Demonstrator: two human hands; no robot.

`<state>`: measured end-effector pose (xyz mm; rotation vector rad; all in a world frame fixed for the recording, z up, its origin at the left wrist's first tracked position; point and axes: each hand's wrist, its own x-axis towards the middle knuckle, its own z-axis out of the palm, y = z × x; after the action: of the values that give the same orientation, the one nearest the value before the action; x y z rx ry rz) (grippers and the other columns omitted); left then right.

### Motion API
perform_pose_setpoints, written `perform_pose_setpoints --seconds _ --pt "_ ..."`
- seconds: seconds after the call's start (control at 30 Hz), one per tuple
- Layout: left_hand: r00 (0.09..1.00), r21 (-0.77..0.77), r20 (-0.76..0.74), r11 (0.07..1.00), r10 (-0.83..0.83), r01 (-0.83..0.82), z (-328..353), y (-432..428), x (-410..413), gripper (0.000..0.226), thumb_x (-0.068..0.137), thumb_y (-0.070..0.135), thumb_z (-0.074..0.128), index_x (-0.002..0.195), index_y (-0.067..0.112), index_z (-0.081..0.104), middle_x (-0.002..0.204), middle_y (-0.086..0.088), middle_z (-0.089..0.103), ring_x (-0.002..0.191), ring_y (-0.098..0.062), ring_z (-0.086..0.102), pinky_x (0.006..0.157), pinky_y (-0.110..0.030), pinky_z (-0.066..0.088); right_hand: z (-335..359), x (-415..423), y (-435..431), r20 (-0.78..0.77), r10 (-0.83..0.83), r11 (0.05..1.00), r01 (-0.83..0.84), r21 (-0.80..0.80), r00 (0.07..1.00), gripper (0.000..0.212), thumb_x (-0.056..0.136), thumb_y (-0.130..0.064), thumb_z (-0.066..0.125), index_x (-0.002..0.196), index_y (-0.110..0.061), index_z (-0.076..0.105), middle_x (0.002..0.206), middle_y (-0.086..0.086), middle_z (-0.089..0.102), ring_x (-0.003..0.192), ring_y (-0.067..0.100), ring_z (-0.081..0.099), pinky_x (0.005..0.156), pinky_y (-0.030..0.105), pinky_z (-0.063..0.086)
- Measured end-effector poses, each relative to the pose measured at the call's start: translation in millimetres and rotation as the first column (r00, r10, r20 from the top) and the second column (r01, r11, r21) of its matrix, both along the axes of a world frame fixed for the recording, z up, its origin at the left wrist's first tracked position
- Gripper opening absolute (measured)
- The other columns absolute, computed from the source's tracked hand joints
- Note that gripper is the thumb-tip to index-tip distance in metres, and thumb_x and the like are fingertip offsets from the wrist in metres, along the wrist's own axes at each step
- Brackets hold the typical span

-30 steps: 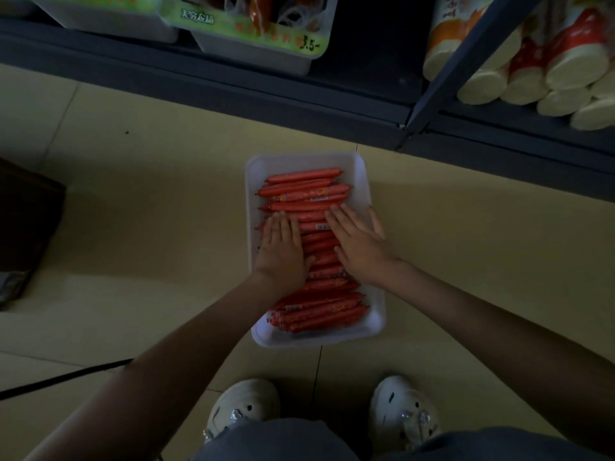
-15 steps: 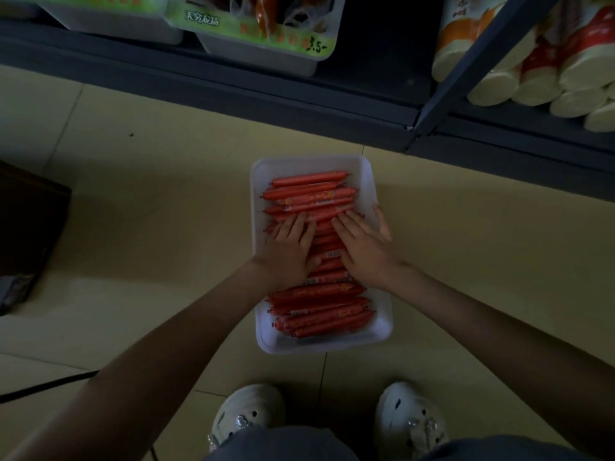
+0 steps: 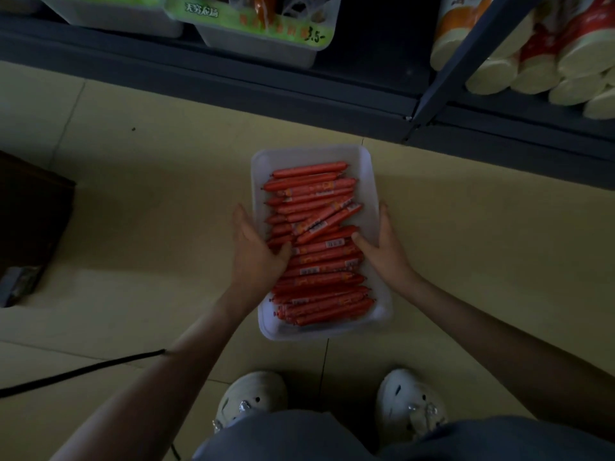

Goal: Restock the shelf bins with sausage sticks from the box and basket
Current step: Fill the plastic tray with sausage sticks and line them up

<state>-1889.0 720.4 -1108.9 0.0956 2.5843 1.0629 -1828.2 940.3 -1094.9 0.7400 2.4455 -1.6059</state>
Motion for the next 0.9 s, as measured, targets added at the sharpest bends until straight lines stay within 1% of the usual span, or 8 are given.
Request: perform_pose_setpoints --seconds 0.07,0.17,0.27,0.43,0.53,0.63,0.83,0.9 --pt "0.994 0.075 0.062 0.992 0.095 -0.099 0 5 -1 0.097 0.076 0.044 0.071 0.146 0.009 0.015 0.145 -0.015 0.034 0.127 -0.031 0.043 0.100 -0.044 0.043 -2 0 0 -0.054 -0.003 0.999 0.001 -0.045 0.999 0.061 0.090 -0.014 0.060 0.141 -0.018 0.029 0.132 -0.018 0.046 0.122 0.000 0.047 0.101 0.026 0.041" --pt "0.987 0.145 0.101 0.980 0.125 -0.139 5 7 0 0.084 0.080 0.041 0.071 0.145 0.026 0.020 0.134 -0.003 0.050 0.108 -0.020 0.058 0.085 -0.030 0.047 -2 0 -2 -0.089 -0.017 0.995 0.007 -0.103 0.996 0.063 0.088 -0.001 0.061 0.136 -0.025 0.029 0.125 -0.027 0.044 0.114 -0.015 0.047 0.092 0.011 0.041" --pt "0.974 0.271 0.198 0.949 0.108 -0.161 8 4 2 0.079 0.078 0.042 0.073 0.141 0.037 0.025 0.115 0.017 0.060 0.096 -0.004 0.062 0.086 -0.031 0.051 -5 1 -3 -0.064 -0.018 0.992 0.010 -0.125 0.998 0.065 0.087 -0.001 0.063 0.136 -0.027 0.028 0.125 -0.027 0.044 0.113 -0.017 0.046 0.089 0.007 0.039" --pt "0.959 0.353 0.267 0.917 0.091 -0.185 20 7 0 0.084 0.065 0.057 0.070 0.137 0.038 0.031 0.108 0.033 0.056 0.100 -0.001 0.062 0.088 -0.034 0.053 1 -4 -6 -0.028 -0.013 0.985 0.008 -0.173 1.000 0.067 0.091 -0.006 0.059 0.145 -0.018 0.022 0.127 -0.032 0.039 0.113 -0.022 0.043 0.090 0.005 0.038" --pt "0.958 0.367 0.280 0.914 0.068 -0.172 35 7 -10 0.081 0.070 0.049 0.072 0.140 0.036 0.031 0.116 0.026 0.058 0.101 0.001 0.062 0.088 -0.033 0.053 18 -12 -9 -0.012 -0.049 0.979 0.045 -0.200 0.999 0.066 0.091 -0.017 0.059 0.146 -0.021 0.023 0.136 -0.020 0.043 0.123 -0.008 0.043 0.100 0.017 0.039" --pt "0.952 0.370 0.303 0.914 0.052 -0.168 66 3 -22 0.076 0.073 0.040 0.073 0.137 0.038 0.033 0.119 0.017 0.061 0.103 -0.003 0.062 0.091 -0.039 0.052 49 -22 -11 0.017 -0.127 0.958 0.127 -0.257 0.992 0.058 0.098 -0.013 0.049 0.149 -0.020 0.021 0.143 -0.008 0.042 0.126 0.003 0.045 0.104 0.029 0.042" --pt "0.928 0.429 0.344 0.856 0.140 -0.288 183 -5 -24 0.067 0.073 0.030 0.076 0.130 0.029 0.042 0.119 0.007 0.063 0.107 -0.013 0.063 0.092 -0.049 0.050 168 -38 -14 0.000 -0.090 0.946 0.085 -0.312 0.996 0.052 0.101 -0.016 0.042 0.149 -0.019 0.022 0.142 -0.002 0.045 0.124 0.006 0.049 0.095 0.022 0.048" --pt "0.921 0.476 0.360 0.819 0.151 -0.321 236 -9 -22 0.068 0.074 0.026 0.076 0.132 0.029 0.040 0.122 0.005 0.061 0.111 -0.015 0.061 0.093 -0.049 0.050 223 -41 -18 0.009 -0.076 0.940 0.075 -0.334 0.997 0.054 0.101 -0.017 0.042 0.150 -0.021 0.020 0.144 -0.007 0.042 0.126 0.003 0.047 0.090 0.013 0.047"
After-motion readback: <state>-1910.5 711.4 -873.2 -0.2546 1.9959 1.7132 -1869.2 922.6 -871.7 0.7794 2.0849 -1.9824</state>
